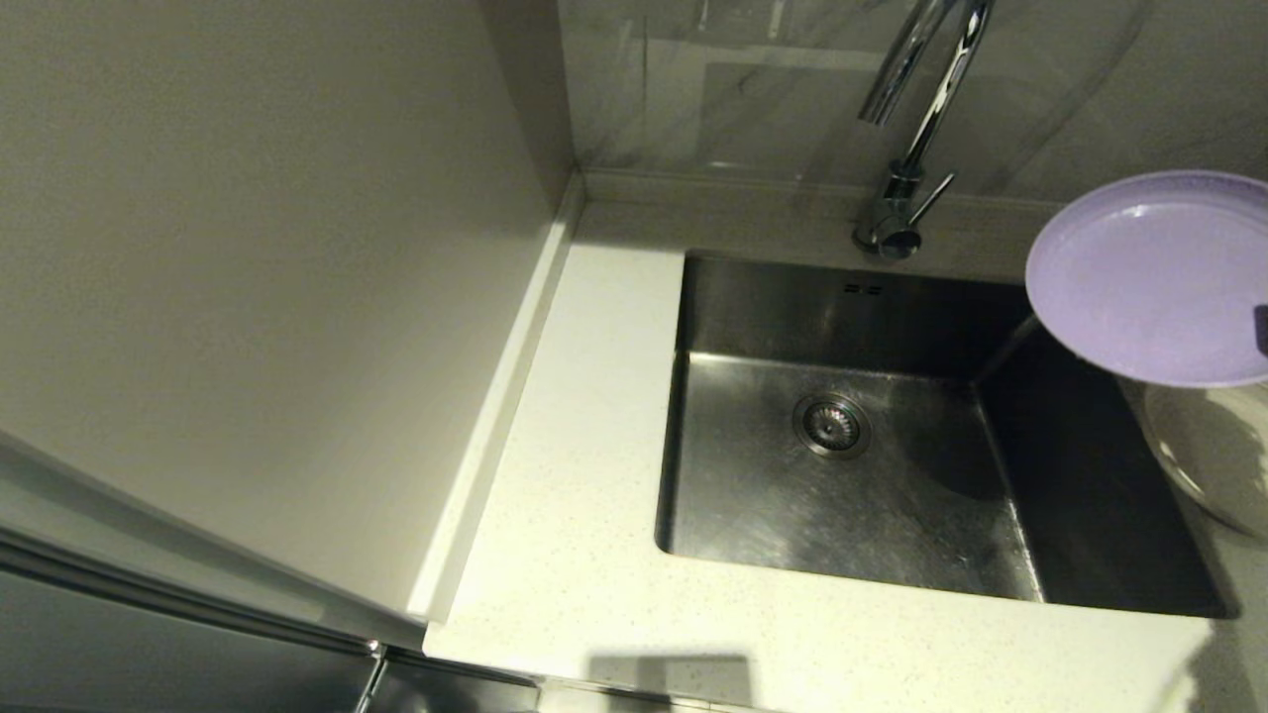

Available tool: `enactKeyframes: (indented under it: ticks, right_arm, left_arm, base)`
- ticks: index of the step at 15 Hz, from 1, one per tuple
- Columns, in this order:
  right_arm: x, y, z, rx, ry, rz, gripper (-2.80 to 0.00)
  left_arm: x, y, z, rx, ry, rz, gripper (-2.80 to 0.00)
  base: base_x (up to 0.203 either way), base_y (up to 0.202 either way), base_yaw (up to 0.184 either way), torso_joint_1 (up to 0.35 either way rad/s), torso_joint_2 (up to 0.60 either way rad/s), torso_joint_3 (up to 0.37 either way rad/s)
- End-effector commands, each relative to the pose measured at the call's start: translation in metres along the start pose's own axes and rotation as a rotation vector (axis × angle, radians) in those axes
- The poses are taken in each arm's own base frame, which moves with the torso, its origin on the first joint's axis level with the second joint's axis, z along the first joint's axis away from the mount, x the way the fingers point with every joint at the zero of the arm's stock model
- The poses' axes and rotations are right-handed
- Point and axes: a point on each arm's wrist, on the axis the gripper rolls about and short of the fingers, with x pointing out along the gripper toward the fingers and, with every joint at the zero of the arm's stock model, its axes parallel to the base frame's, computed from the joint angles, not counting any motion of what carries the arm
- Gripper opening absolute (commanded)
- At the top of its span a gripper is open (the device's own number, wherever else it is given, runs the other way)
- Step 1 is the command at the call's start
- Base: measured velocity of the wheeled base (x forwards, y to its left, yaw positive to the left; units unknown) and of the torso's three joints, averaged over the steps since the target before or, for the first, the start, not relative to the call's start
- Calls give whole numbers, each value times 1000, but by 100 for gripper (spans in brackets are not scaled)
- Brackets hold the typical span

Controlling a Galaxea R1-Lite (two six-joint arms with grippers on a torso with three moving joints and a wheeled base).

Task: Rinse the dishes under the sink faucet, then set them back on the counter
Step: Put a plate back to the table from the sink

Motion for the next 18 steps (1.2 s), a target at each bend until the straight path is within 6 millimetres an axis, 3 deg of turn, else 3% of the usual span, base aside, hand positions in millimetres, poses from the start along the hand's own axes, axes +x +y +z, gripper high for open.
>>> enactKeyframes:
  ticks: [1, 9, 14, 18]
  right_arm:
    - [-26, -2, -24, -81, 45, -15, -280]
    - [-65, -33, -108, -454, 383, -76, -280]
    - [-75, -60, -135, -562, 519, -129, -280]
    - [-77, -78, -146, -560, 580, -170, -280]
  left_arm:
    - [0, 0, 0, -1, -2, 1, -280]
    - [0, 0, 0, -1, -2, 1, -280]
    - [0, 0, 0, -1, -2, 1, -280]
    - [0, 0, 0, -1, -2, 1, -280]
  base:
    - [0, 0, 0, 0, 0, 0]
    - [0, 0, 0, 0, 0, 0]
    - [0, 0, 0, 0, 0, 0]
    - [0, 0, 0, 0, 0, 0]
